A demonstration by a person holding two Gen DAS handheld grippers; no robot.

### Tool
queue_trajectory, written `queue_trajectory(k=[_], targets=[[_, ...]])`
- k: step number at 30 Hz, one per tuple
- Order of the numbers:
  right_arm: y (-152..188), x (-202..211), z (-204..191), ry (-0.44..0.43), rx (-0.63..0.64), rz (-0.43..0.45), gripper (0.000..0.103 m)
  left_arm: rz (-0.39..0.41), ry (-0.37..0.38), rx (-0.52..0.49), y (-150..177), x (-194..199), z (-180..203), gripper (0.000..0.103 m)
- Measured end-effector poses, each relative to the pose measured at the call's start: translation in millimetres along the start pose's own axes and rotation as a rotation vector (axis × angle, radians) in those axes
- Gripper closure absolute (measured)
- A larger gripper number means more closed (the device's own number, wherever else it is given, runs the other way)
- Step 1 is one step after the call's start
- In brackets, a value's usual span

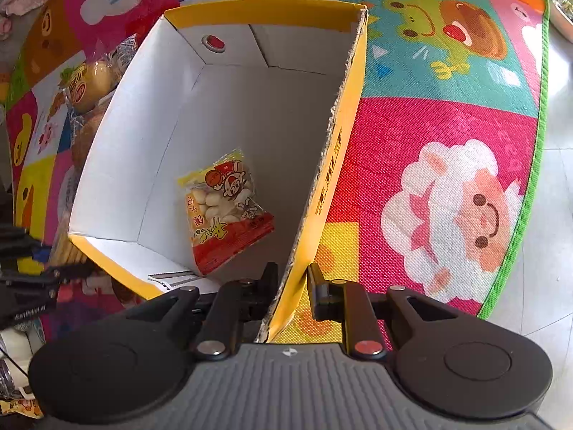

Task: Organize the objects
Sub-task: 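Lift the Volcano pack upright with the left gripper, then carry the Volcano pack into the box and open the left gripper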

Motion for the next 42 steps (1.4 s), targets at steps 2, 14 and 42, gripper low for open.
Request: queue_trajectory(k=[2,14,42], targets=[[-1.7,0.2,-1.6,0.010,-0.025,0.016,0.088,0.005,0.026,0.088,20.3,15.5,-0.9,0.077],[-51.9,0.6,13.9,0.013,-0.110,0.067,0.091,0.045,0.112,0.262,18.6,66.0,24.3,0.077],[-35.3,24.8,22.8,-0.029,-0.175,0.112,0.091,0.097,0.123,0.022,-80.7,153.9,124.3,0.077]])
Point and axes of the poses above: each gripper's, at about its wrist camera, not at the fingertips, and x roughly against the way its jaws point, z to its right, y to its underside, the point moved 4 cm from there along -x, roughly the way its jaws point, and after that the axes turned 1 degree about y, right-handed, at the moved point
